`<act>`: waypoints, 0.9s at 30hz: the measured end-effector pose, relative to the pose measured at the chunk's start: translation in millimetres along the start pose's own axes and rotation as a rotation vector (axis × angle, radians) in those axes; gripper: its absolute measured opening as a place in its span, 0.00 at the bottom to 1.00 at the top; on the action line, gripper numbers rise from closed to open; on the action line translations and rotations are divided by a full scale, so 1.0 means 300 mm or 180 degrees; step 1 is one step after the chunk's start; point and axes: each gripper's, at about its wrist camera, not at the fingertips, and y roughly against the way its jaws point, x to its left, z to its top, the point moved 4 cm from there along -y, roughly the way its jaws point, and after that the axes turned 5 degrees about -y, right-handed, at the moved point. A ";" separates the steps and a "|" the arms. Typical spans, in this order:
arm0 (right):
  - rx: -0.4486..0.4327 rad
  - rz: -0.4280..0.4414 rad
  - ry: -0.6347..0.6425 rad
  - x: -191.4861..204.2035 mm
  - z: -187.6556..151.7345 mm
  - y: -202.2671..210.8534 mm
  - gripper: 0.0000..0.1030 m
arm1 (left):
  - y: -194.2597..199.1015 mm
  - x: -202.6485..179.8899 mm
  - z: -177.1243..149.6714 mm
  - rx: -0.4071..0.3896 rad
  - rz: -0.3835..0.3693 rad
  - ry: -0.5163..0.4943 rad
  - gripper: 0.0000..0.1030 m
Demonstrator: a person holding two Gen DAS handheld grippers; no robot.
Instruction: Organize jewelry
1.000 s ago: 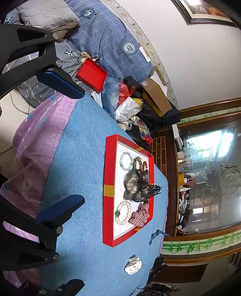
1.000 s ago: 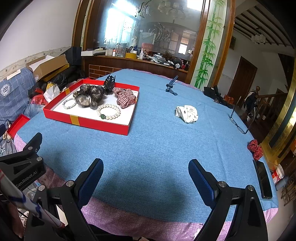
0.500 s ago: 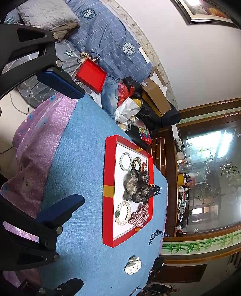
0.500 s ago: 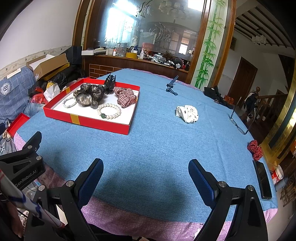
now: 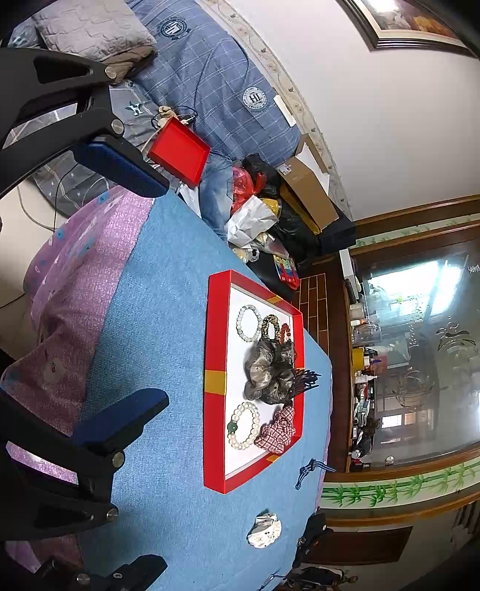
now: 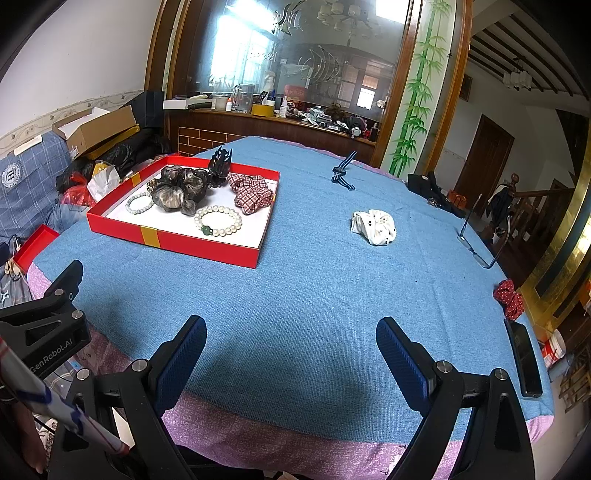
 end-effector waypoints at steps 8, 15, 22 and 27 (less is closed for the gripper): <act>0.0005 -0.0002 0.0004 0.000 -0.003 0.000 0.93 | 0.002 0.007 0.007 -0.0010 0.0001 0.0010 1.00; 0.0007 0.0000 0.0009 0.001 -0.002 -0.001 0.93 | 0.003 0.006 0.006 -0.0009 0.0003 0.0011 1.00; 0.0007 -0.0004 0.0007 0.001 -0.005 -0.001 0.93 | 0.003 0.007 0.005 -0.0009 0.0004 0.0008 1.00; 0.0006 -0.0001 0.0010 0.001 -0.003 -0.002 0.93 | 0.002 0.006 0.004 -0.0011 0.0005 0.0010 1.00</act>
